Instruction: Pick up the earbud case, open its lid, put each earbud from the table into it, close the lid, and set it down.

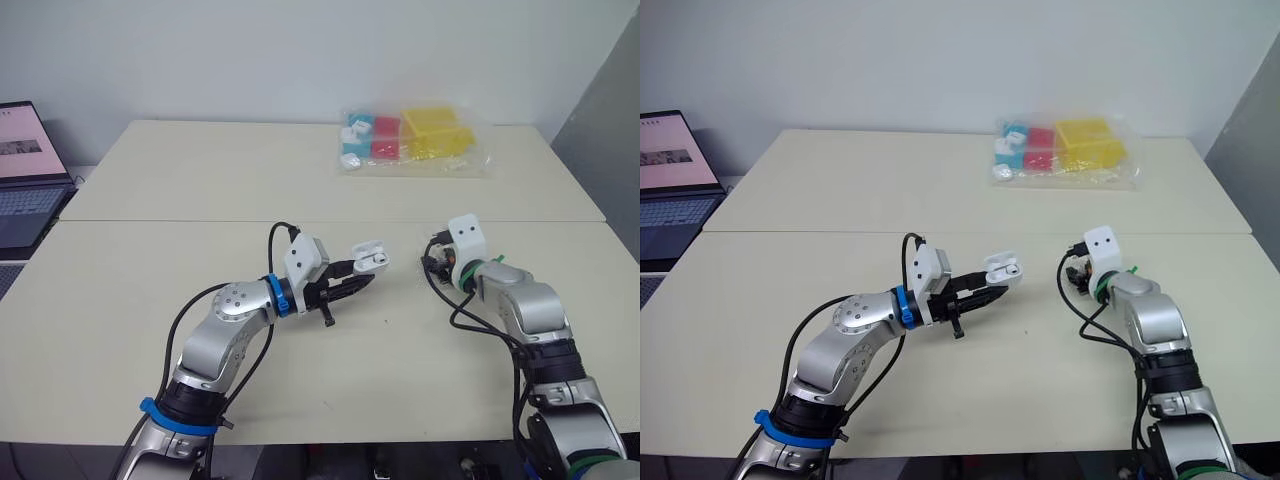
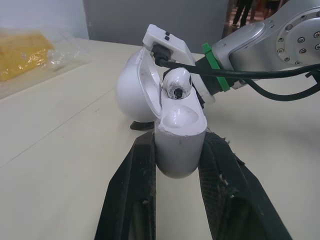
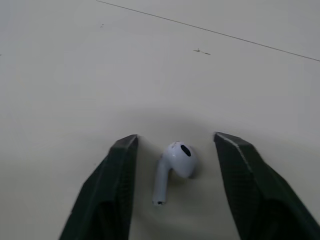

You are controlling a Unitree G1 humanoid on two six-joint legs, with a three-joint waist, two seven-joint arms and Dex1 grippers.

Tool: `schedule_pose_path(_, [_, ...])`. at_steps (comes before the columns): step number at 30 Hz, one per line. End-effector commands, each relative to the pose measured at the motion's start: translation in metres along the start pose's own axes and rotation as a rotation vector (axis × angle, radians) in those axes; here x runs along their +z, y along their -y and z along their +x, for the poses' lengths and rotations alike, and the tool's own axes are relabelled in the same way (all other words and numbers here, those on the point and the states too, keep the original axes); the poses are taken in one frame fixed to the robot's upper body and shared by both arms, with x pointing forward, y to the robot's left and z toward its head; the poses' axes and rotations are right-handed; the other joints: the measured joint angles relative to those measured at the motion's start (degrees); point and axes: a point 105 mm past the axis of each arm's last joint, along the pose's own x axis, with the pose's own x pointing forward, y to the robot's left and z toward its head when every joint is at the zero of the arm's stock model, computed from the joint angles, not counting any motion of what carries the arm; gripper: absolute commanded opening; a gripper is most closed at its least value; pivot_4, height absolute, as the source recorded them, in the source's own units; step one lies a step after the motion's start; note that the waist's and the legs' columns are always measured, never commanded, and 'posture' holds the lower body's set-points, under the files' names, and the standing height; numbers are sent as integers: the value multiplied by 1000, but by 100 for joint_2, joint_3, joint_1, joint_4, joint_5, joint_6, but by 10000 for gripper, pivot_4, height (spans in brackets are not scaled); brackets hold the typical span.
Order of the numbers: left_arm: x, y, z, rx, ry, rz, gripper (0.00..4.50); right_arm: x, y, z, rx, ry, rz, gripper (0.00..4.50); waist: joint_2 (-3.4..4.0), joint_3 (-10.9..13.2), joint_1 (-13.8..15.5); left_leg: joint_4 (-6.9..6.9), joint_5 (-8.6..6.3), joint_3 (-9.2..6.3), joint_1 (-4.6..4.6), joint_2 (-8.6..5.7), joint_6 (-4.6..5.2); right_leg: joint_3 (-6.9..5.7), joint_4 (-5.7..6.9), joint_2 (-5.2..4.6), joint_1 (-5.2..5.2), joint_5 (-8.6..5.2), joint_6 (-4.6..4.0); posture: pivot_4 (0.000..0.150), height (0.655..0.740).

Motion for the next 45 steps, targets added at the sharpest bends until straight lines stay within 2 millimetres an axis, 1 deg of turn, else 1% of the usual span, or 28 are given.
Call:
schedule_pose_path(1, [16, 1, 1, -10, 38, 47, 8100, -3, 4, -5, -9, -12, 13, 11892, 0, 0, 1, 1, 0, 0, 0, 0, 0, 0, 1, 0, 0, 0, 0, 1500, 7400])
schedule_pose_path(3, [15, 1, 1, -10, 37, 47, 8100, -1, 3, -7, 1, -8, 9, 5008, 0, 0, 2, 1, 0, 0, 0, -1, 0, 1, 1, -1, 1, 0, 0, 1500, 7400])
schedule_pose_path(4, [15, 2, 1, -10, 36, 47, 8100, 0, 3, -7, 5, -6, 7, 4322, 0, 0, 2, 1, 0, -2, 1, -1, 0, -2, 0, -1, 2, 0, 0, 1500, 7400])
schedule_pose_path(7, [13, 2, 0, -9, 34, 46, 8100, 2, 3, -10, 14, 1, 3, 4357, 0, 0, 1, -1, 0, -1, 0, 0, 0, -1, -2, 0, 1, 0, 0, 1500, 7400])
schedule_pose_path(10, [12, 1, -1, -7, 33, 47, 8100, 9, -2, -20, 93, 30, -66, 4357, 0, 0, 7, -2, 0, -3, -4, -1, 0, -3, -5, -1, 0, 0, 0, 1500, 7400])
schedule_pose_path(11, [12, 1, -1, -6, 32, 47, 8100, 13, -9, -26, 157, 53, -112, 4357, 0, 0, 7, -2, 0, -2, -5, -1, 0, -3, -7, -1, 0, 0, 0, 1500, 7400])
schedule_pose_path(14, [10, 2, -2, -7, 27, 46, 8100, 10, -23, -47, 340, 50, -280, 4357, 1, 1, -2, -4, -1, -1, -6, -2, 0, -2, -14, -3, 0, -1, 1, 1500, 7400])
schedule_pose_path(17, [10, 2, -3, -7, 26, 46, 8100, 6, -24, -62, 437, 32, -356, 4357, 1, 1, -19, -3, -1, -1, -3, 0, 1, -2, -16, 1, 0, -1, 1, 1500, 7400])
schedule_pose_path(19, [9, 3, -4, -8, 22, 45, 8100, 2, -28, -82, 582, 48, -502, 4357, 1, 1, -16, -3, -1, -3, -1, 2, 1, -3, -12, 3, 0, -1, 1, 1500, 7400])
schedule_pose_path(21, [7, 5, -5, -8, 19, 42, 8100, -2, -31, -99, 727, 81, -596, 4357, 1, 2, -10, -6, -1, -6, 1, 1, 1, -8, -12, 3, 1, -1, 0, 1500, 7400])
schedule_pose_path(22, [7, 6, -6, -7, 17, 40, 8100, -6, -25, -101, 754, 59, -624, 4357, 1, 2, -11, -5, -1, -7, 1, 2, 1, -10, -15, 4, 2, -1, 0, 1500, 7400])
schedule_pose_path(25, [5, 8, -8, -3, 12, 33, 8100, -18, -9, -103, 800, -33, -691, 4357, -1, 3, -26, -1, -1, 0, 3, 1, 1, -4, -14, 4, 3, -1, 1, 1500, 7400])
schedule_pose_path(28, [5, 10, -10, 0, 8, 29, 8100, -25, -1, -106, 853, -83, -765, 4357, -1, 3, -17, 3, -1, 1, 5, -1, 1, -2, -12, 1, 6, 0, 2, 1500, 7400])
schedule_pose_path(30, [4, 12, -13, 2, 0, 28, 8100, -37, 9, -110, 917, -160, -860, 4357, -1, 3, -19, 2, -1, 0, 7, -1, 1, -2, -11, 2, 6, 0, 2, 1500, 7400])
schedule_pose_path(31, [4, 12, -14, 6, -4, 28, 8100, -45, 18, -111, 940, -222, -904, 4357, -1, 3, -21, -1, -1, 1, 8, 0, 1, -2, -11, 3, 6, 0, 1, 1500, 7400])
schedule_pose_path(34, [4, 12, -17, 18, -11, 26, 8100, -56, 31, -111, 978, -309, -957, 4357, -1, 3, -12, -2, -1, 1, 8, 1, 1, -2, -12, 3, 6, -1, 0, 1500, 7400])
schedule_pose_path(40, [5, 15, -19, 23, -15, 22, 8100, -57, 32, -107, 1011, -326, -958, 4357, 0, 3, -13, 0, -1, 3, 12, 1, 1, 2, -5, 3, 6, -1, 0, 1500, 7400])
schedule_pose_path(43, [6, 16, -20, 25, -16, 22, 8100, -54, 31, -102, 978, -325, -931, 4357, 0, 3, -12, 2, 0, 4, 14, 1, 0, 4, -2, 2, 6, -1, 0, 1500, 7400])
schedule_pose_path(45, [7, 15, -20, 27, -18, 24, 8100, -55, 31, -103, 996, -339, -943, 4357, 0, 3, -11, 3, 0, 4, 15, 1, 0, 3, 0, 2, 8, -1, 0, 1500, 7400])
